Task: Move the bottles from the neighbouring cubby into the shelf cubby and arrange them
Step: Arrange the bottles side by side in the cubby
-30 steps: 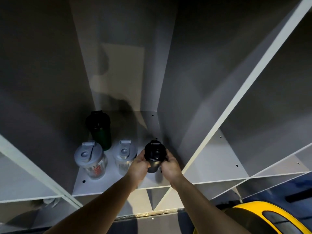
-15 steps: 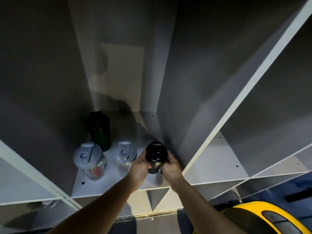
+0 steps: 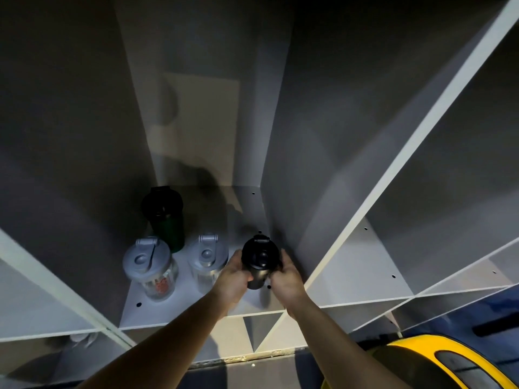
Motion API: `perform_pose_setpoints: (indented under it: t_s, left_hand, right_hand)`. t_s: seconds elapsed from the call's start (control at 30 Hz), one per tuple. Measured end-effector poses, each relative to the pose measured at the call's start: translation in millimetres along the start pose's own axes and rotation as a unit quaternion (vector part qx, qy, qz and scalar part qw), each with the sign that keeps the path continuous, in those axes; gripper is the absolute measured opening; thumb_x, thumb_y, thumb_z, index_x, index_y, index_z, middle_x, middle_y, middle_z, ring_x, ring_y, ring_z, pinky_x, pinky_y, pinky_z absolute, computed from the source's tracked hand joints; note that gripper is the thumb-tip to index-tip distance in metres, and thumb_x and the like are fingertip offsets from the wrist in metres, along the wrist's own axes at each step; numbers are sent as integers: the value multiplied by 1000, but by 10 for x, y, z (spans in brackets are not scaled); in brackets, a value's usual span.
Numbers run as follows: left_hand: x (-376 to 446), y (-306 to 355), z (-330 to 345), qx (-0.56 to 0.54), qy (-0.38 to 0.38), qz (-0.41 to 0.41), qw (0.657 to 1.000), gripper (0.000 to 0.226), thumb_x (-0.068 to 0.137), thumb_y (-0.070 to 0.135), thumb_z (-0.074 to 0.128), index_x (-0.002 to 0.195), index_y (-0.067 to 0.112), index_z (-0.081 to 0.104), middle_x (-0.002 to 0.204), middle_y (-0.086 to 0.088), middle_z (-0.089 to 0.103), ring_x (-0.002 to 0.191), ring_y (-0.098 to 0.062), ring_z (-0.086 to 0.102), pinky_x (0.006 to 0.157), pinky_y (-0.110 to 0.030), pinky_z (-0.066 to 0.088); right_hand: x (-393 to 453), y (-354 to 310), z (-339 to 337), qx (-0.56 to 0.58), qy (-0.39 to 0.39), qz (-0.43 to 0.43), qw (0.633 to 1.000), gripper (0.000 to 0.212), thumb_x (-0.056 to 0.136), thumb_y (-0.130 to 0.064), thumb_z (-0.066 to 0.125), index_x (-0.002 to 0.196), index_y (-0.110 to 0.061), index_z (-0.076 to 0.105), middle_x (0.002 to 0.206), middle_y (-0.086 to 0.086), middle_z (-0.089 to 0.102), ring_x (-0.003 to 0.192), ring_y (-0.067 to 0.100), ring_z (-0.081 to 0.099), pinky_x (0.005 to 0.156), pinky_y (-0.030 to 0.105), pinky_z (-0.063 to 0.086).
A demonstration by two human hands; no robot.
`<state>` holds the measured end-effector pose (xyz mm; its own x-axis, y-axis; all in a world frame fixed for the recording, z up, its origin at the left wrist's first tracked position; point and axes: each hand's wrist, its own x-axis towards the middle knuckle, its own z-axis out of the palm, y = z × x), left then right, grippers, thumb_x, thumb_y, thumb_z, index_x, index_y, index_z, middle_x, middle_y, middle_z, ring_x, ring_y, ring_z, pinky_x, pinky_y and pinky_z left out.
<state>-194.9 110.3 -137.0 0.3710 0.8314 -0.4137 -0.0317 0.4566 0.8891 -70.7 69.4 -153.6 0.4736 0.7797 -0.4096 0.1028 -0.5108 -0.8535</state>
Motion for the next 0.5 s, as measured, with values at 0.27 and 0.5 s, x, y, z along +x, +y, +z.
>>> perform_pose_setpoints:
  t_s: [0.27,0.5]
  left_hand:
    - [-189,308,29,-2,24,27,999,59,89,-10,46,139,22,45,145,-10,48,119,-15,48,95,-26,39]
    - [-357,831,-319,-14,64,86,994,52,93,-5,46,143,10,42,146,-11,48,133,-23,47,116,-37,32]
  right_hand:
    - [-140,-395,23,7,15,-62,998,80,74,-12,52,150,-33,41,153,-3,47,141,20,46,117,44,38]
    - [-304,-1057,230,-16,-18,-155,988,58,88,-3,53,144,-18,50,141,-5,55,130,9,50,112,23,35]
